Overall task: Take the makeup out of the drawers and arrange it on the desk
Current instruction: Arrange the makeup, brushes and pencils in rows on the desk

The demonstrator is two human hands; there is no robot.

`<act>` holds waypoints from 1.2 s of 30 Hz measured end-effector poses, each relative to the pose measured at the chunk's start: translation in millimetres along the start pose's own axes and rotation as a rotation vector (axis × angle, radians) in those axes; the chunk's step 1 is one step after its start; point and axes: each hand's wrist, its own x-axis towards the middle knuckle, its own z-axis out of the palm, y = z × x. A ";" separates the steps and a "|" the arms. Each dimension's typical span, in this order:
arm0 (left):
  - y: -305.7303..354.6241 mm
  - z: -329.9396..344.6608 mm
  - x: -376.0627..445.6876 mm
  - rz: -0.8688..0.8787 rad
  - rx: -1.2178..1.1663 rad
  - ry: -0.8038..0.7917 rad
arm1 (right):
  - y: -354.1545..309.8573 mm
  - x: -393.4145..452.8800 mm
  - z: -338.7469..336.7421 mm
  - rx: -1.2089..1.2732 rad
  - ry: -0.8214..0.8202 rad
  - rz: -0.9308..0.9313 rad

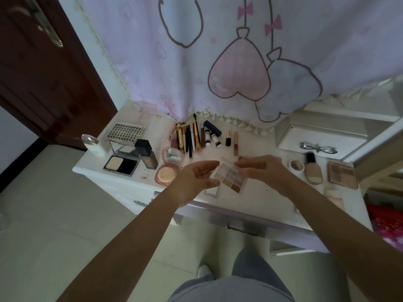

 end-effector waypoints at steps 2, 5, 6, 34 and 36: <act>-14.6 3.2 3.4 -0.032 -0.027 0.044 | 15.8 3.7 -3.0 0.147 0.017 0.064; -47.3 11.6 10.2 -0.099 -0.117 0.111 | 44.2 15.7 -10.4 0.416 0.026 0.209; -58.5 15.7 12.1 -0.122 -0.145 0.141 | 54.3 19.2 -12.7 0.436 0.035 0.275; -131.6 81.7 58.3 -0.339 0.218 0.819 | 140.2 105.2 -26.4 -0.545 -0.047 0.036; -131.6 83.6 62.2 -0.343 0.222 0.850 | 143.7 110.1 -28.4 -0.554 -0.063 0.046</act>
